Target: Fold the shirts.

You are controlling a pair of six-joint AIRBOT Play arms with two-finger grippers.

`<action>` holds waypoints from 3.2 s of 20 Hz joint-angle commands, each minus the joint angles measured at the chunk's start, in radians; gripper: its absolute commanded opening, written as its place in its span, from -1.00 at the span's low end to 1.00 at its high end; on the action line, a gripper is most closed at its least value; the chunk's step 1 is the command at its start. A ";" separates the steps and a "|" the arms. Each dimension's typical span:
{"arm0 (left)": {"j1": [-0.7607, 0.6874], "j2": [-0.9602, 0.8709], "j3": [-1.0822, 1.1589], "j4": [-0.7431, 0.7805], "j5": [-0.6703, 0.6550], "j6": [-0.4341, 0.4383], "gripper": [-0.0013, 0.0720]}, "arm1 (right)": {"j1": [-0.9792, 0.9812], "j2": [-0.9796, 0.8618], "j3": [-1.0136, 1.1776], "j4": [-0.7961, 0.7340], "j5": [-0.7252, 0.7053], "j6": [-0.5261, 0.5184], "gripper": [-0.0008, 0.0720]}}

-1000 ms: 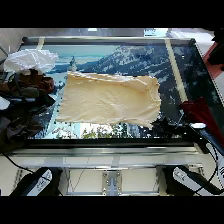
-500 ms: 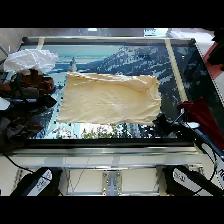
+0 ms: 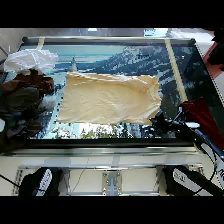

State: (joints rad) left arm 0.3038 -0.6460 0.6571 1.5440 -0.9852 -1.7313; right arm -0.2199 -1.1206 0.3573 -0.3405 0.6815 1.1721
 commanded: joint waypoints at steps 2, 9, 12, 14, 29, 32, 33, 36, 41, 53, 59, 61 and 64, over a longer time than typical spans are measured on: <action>0.099 0.032 -0.226 -0.251 0.134 -0.166 0.78 | 0.001 0.001 0.001 0.017 0.016 -0.047 -0.89; 0.104 -0.209 -0.264 -0.811 0.260 0.150 0.78 | 0.001 0.001 0.001 0.023 0.047 -0.074 -0.89; 0.104 -0.313 -0.264 -0.811 0.265 0.150 0.78 | 0.001 0.001 0.001 0.032 0.060 -0.074 -0.89; 0.104 -0.341 -0.263 -0.811 0.307 0.150 0.71 | 0.001 0.001 0.001 0.035 0.066 -0.074 -0.89; 0.101 -0.534 -0.169 -0.923 0.360 0.249 -0.28 | 0.001 0.001 0.001 0.147 0.070 -0.126 -0.89; 0.101 -0.542 -0.156 -0.924 0.336 0.266 -0.81 | 0.001 0.001 0.001 0.147 0.072 -0.126 -0.89; 0.101 -0.542 -0.152 -0.926 0.324 0.272 -0.93 | 0.001 0.001 0.001 0.147 0.072 -0.126 -0.89; 0.102 -0.538 -0.089 -1.104 0.196 0.438 -0.93 | 0.000 0.017 0.033 0.119 0.137 -0.148 -0.90; 0.150 -0.409 0.196 -1.666 -0.034 0.788 -0.93 | -0.020 0.277 0.243 -0.010 0.241 -0.066 -0.90; 0.251 -0.023 0.917 -1.205 -0.004 0.722 -0.93 | -0.246 0.827 1.099 -0.712 0.301 0.328 -0.91; 0.251 -0.067 0.974 -0.869 -0.053 0.544 -0.93 | -0.246 0.541 1.159 -0.425 0.287 0.182 -0.91; 0.242 -0.139 0.971 -0.871 -0.175 0.515 -0.93 | -0.246 0.375 1.159 -0.190 0.330 0.064 -0.91; 0.131 -0.269 0.899 -0.811 -0.238 0.516 -0.93 | -0.191 0.130 1.152 -0.088 0.375 -0.022 -0.91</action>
State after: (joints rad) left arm 0.5056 -0.8192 1.5955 0.6472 -1.1347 -1.1870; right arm -0.4454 -0.7887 1.5059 -0.5976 1.0145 1.2591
